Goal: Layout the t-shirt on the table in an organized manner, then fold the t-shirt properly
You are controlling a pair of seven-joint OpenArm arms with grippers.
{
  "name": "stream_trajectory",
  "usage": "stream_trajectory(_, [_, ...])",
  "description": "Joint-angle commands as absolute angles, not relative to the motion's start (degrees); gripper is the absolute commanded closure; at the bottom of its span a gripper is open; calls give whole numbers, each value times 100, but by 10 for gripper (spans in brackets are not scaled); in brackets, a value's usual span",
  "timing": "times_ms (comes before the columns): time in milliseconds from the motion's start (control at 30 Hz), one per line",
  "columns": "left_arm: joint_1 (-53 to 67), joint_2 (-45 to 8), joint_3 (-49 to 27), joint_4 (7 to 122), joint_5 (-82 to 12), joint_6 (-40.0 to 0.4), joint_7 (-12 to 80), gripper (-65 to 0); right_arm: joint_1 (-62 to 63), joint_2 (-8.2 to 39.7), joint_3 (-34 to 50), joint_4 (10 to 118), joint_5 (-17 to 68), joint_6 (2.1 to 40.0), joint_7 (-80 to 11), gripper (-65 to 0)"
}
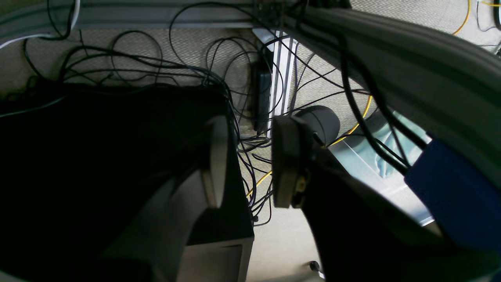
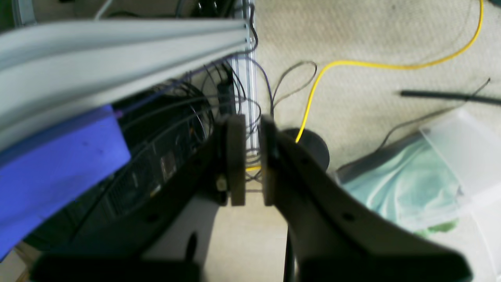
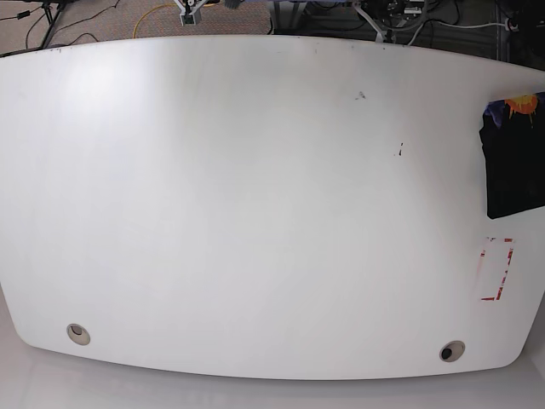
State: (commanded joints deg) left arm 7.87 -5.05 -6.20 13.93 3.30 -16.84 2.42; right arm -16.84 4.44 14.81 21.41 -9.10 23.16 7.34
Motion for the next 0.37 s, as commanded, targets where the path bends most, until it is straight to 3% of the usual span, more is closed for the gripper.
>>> stream_trajectory(367, [796,-505,-629,1393,330,-1684,233,-176,-1604,347,1481,2123,-892,2316,734,-62])
